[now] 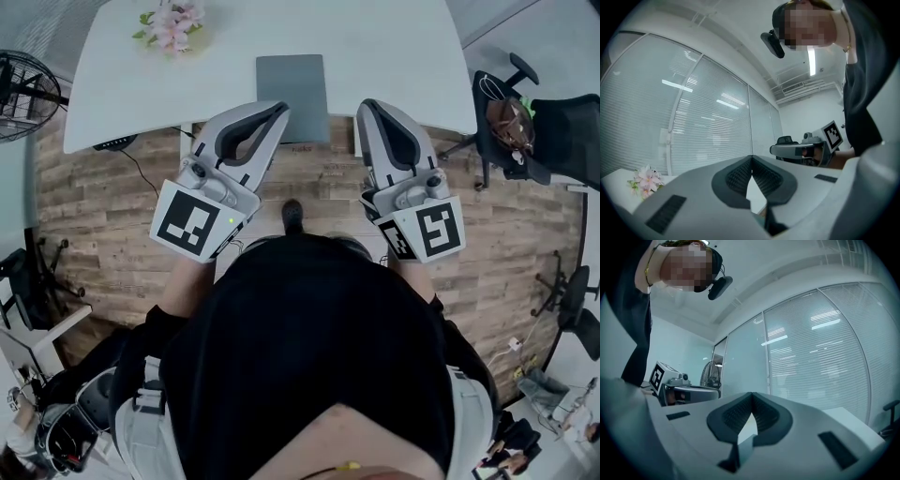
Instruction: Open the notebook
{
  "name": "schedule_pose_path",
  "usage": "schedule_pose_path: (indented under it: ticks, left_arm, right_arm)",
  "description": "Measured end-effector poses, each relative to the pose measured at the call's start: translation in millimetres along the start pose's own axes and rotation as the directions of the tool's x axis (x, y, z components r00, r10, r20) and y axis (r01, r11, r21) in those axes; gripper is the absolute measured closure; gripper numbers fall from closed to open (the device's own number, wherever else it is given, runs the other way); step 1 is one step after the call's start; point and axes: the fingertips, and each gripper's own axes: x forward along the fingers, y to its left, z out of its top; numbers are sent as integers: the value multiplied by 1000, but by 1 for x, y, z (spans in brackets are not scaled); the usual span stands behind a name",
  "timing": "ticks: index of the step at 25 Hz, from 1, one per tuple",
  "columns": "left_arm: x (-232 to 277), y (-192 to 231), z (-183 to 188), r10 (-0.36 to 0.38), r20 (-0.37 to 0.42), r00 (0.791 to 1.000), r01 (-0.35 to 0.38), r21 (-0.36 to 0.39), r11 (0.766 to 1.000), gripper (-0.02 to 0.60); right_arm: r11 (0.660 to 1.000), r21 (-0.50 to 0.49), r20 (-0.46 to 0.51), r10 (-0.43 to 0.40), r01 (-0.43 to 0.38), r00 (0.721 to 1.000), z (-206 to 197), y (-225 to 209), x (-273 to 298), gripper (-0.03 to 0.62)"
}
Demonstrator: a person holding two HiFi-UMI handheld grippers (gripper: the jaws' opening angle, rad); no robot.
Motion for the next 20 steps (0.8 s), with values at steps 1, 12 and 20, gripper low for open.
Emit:
schedule_pose_path:
  ticks: [1, 12, 20]
  left_arm:
    - [2, 2, 0, -1, 3, 1000, 1, -4, 1000, 569]
    - [9, 12, -5, 39, -20, 999, -38, 10, 999, 569]
    - [8, 21, -3, 123, -27, 992, -123, 9, 992, 569]
  right_arm:
    - [1000, 1, -3, -1, 1, 1000, -1, -1, 2, 590]
    - [999, 6, 11, 47, -47, 999, 3, -9, 13, 591]
    - [996, 6, 8, 86, -86, 996, 6, -19, 14, 591]
